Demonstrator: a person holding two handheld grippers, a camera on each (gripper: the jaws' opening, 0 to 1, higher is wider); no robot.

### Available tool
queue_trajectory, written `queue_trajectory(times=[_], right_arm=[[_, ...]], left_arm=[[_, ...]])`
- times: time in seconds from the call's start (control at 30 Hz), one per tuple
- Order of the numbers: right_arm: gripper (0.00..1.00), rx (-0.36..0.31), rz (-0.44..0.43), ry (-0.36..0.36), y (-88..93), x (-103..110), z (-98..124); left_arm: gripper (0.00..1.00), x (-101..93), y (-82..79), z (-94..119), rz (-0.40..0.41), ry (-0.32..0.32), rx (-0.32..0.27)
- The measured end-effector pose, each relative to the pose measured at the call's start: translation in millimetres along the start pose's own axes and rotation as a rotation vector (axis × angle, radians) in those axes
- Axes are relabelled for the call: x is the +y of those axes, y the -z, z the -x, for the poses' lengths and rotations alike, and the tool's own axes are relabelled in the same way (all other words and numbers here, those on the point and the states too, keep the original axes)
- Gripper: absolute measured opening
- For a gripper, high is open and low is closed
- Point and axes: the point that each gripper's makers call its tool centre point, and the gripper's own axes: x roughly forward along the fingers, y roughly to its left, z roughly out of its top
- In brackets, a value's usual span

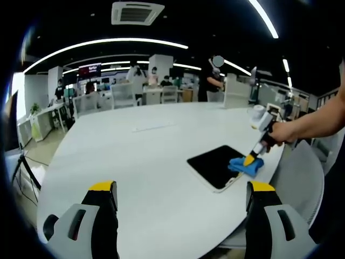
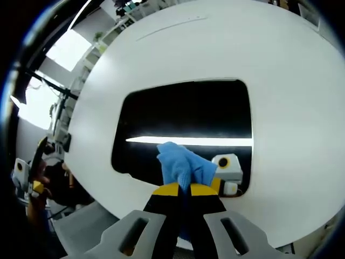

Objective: Wipe the mirror surface with the cleaning cloth until all visible marks leave the cleaned area.

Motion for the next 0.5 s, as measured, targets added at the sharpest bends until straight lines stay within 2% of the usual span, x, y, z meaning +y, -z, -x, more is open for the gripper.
queue_trajectory(times=[0.5], right_arm=[[0.00, -0.004, 0.006, 0.022, -3.8, -15, 6]], left_arm=[[1.00, -4.8, -0.1, -6, -0.005, 0.008, 0.004]])
